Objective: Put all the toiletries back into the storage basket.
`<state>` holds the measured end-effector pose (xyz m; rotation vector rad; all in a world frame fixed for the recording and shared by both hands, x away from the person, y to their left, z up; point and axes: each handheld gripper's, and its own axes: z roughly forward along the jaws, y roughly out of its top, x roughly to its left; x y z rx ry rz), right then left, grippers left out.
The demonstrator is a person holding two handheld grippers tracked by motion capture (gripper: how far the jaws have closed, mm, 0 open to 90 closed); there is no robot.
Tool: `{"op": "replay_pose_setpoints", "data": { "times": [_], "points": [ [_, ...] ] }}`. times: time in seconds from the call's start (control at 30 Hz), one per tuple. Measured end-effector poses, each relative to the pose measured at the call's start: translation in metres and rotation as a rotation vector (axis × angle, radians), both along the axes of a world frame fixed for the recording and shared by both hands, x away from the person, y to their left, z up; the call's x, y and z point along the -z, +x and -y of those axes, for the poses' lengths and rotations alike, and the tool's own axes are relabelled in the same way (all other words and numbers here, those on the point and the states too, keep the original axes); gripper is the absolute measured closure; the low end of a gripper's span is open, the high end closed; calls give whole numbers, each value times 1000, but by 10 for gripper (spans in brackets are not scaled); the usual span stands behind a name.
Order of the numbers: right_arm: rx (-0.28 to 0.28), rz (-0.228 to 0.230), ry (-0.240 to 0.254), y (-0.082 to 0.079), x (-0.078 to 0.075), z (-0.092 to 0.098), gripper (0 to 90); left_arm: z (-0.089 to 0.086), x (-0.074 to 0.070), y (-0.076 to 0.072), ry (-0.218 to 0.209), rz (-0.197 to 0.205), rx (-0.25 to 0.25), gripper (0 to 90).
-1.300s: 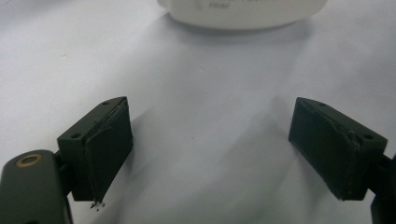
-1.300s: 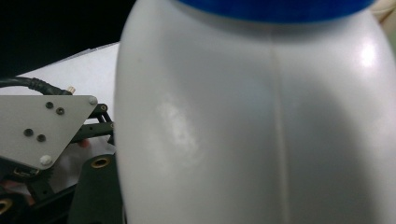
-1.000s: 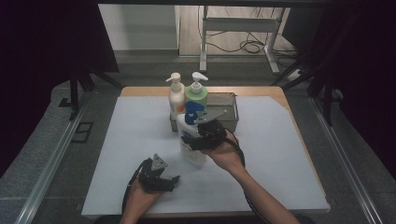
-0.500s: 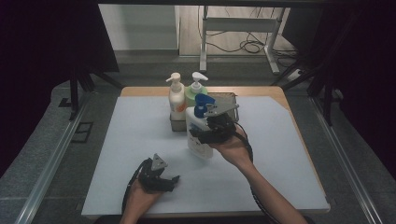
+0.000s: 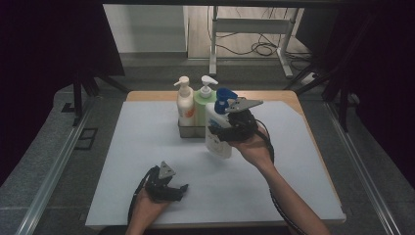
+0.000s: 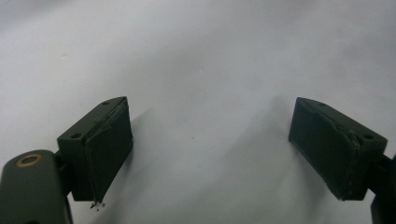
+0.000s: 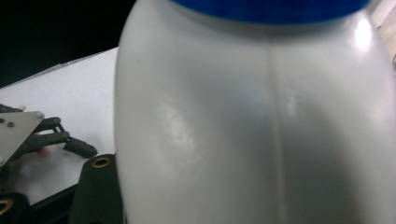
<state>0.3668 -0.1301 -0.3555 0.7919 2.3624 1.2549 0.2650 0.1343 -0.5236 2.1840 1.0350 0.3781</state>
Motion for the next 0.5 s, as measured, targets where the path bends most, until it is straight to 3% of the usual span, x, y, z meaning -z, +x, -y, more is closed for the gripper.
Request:
{"op": "replay_pose_setpoints", "data": {
  "times": [0.5],
  "points": [
    [82,28,-3,17,-19,25,379,0,0,0,1,0,0,133]
  ]
}}
